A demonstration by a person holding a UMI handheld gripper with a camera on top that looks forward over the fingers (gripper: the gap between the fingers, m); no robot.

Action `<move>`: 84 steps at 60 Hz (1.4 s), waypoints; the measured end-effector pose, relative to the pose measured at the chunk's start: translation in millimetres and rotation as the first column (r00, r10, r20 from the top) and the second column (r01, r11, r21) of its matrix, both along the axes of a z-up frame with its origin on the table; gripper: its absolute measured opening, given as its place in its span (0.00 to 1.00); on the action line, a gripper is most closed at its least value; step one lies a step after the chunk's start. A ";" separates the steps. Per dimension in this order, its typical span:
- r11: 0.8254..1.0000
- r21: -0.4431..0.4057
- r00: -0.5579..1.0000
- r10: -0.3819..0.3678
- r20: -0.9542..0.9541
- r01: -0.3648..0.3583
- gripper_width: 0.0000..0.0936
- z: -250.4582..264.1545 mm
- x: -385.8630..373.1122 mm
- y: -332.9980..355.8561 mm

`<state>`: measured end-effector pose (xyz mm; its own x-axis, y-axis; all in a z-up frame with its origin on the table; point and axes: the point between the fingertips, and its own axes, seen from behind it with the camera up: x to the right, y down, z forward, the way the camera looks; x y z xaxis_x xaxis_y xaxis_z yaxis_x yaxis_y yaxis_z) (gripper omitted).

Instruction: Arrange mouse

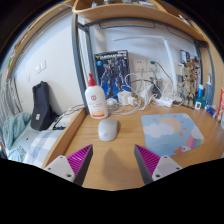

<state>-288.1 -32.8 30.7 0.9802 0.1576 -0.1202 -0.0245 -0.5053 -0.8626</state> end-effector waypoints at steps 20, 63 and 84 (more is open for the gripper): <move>0.996 -0.093 0.996 0.012 0.084 -0.004 0.89 -35.0 -43.5 106.0; 0.988 -0.154 0.992 -0.010 0.128 0.030 0.34 -46.5 -41.5 132.2; 0.995 -0.048 0.990 0.094 0.105 -0.090 0.34 96.4 -24.4 100.2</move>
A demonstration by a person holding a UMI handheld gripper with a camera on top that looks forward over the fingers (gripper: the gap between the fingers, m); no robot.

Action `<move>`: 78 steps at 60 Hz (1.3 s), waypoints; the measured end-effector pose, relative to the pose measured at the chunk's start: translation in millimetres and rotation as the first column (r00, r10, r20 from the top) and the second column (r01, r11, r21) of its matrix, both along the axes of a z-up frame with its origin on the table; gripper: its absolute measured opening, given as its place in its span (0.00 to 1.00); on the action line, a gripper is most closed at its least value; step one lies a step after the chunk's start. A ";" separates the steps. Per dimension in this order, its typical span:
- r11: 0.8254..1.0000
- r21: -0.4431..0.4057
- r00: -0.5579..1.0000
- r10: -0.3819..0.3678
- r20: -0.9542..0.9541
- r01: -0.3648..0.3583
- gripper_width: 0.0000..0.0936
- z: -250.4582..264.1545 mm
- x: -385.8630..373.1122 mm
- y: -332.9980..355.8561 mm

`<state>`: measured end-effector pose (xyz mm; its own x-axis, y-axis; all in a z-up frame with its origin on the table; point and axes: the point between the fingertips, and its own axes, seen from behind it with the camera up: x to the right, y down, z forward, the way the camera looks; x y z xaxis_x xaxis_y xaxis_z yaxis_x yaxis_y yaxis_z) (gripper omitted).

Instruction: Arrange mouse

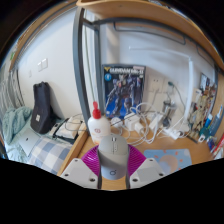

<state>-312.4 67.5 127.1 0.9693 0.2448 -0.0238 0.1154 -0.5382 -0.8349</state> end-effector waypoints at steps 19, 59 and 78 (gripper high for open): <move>0.990 0.091 0.990 -0.112 0.082 0.104 0.34 63.5 157.6 20.4; 0.961 -0.145 0.970 -0.228 0.080 0.237 0.42 -137.1 246.3 25.1; 0.953 -0.180 0.963 -0.214 0.165 0.243 0.92 -115.2 252.4 3.5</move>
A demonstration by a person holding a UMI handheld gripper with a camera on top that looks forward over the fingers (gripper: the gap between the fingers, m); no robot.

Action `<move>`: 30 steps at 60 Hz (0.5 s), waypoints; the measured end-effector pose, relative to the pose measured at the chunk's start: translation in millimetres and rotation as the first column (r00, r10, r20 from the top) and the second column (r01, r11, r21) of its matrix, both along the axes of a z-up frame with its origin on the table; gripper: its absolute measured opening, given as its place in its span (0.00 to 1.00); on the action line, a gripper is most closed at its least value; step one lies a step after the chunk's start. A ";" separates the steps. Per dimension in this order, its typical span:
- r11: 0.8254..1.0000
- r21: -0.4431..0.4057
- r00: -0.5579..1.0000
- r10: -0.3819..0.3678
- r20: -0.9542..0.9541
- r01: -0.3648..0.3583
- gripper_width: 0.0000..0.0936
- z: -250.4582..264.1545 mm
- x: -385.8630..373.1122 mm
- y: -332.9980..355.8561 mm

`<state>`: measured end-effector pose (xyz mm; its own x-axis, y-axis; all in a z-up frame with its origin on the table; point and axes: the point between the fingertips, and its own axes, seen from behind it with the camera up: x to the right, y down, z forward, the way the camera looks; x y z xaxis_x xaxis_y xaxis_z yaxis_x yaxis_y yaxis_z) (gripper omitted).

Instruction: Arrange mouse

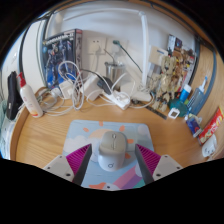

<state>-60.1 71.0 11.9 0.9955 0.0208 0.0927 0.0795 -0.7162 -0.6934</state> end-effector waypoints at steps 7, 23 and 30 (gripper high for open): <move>0.999 0.041 0.999 0.025 0.025 -0.026 0.92 58.6 -8.1 -19.4; 0.992 0.119 0.999 0.035 0.035 -0.039 0.92 187.4 -29.1 -73.5; 0.986 0.159 0.999 0.041 0.013 -0.043 0.92 224.9 -46.6 -92.6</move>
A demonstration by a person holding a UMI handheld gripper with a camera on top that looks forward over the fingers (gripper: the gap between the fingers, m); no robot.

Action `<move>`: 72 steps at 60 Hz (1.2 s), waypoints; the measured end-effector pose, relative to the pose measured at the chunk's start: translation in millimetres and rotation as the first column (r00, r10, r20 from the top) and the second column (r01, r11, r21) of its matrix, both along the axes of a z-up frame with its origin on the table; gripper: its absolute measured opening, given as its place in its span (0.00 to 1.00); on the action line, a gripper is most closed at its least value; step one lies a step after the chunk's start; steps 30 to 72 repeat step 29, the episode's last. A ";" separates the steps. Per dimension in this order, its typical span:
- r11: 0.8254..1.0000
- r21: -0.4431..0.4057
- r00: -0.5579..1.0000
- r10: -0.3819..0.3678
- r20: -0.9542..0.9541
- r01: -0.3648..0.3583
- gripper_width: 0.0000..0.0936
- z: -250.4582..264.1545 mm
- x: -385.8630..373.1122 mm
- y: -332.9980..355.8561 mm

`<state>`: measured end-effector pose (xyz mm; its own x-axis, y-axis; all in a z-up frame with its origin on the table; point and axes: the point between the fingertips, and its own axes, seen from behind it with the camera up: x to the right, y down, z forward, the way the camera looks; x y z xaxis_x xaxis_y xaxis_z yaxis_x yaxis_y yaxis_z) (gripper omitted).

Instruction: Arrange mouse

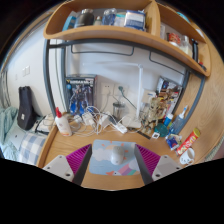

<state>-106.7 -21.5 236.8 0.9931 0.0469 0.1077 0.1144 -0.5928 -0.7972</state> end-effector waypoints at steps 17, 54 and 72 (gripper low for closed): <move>0.998 0.029 0.998 0.049 -0.037 -0.048 0.91 26.7 -33.2 -28.3; 0.998 0.030 0.998 0.051 -0.036 -0.050 0.91 24.5 -36.3 -40.6; 0.998 0.030 0.998 0.051 -0.036 -0.050 0.91 24.5 -36.3 -40.6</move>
